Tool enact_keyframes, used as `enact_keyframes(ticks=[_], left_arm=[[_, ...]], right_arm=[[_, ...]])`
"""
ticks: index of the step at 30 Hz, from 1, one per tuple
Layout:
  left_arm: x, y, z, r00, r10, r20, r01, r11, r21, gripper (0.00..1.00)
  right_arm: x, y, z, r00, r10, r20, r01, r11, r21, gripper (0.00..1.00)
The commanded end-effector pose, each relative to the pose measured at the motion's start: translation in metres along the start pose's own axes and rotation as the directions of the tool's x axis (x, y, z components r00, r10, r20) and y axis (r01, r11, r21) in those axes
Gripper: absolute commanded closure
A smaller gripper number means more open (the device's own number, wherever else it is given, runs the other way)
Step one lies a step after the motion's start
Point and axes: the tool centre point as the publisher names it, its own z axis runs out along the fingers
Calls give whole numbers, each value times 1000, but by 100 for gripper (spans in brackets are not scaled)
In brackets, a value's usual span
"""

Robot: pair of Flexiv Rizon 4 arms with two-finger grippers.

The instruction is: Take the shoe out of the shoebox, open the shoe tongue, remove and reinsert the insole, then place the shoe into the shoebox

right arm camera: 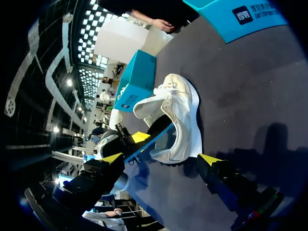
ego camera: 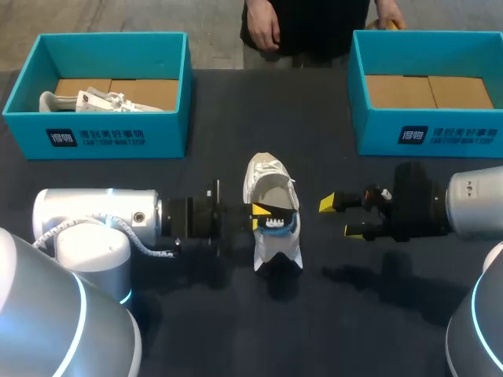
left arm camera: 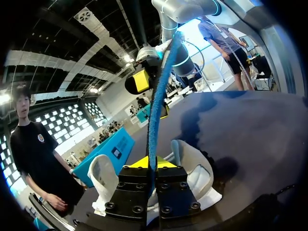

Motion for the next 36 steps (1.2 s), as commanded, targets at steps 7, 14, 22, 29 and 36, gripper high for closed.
enact_keyframes(ticks=[7,14,22,29,36], left_arm=[[-9,16,7,1000,10,-12,-10,1000,-18,100],[-10,25,8,1000,6,-29,-8,999,-44,100],[-11,29,6,999,6,-34,-8,998,-60,100],[-12,16,0,1000,12,-27,-14,999,-46,60],[-10,4,-4,1000,14,-17,-15,1000,-24,80]], right_arm=[[1,-1,0,1000,1,4,-1,1000,-1,0],[1,-1,0,1000,1,4,-1,1000,-1,0],[1,-1,0,1000,1,4,-1,1000,-1,0],[1,-1,0,1000,1,4,-1,1000,-1,0],[1,-1,0,1000,1,4,-1,1000,-1,0]])
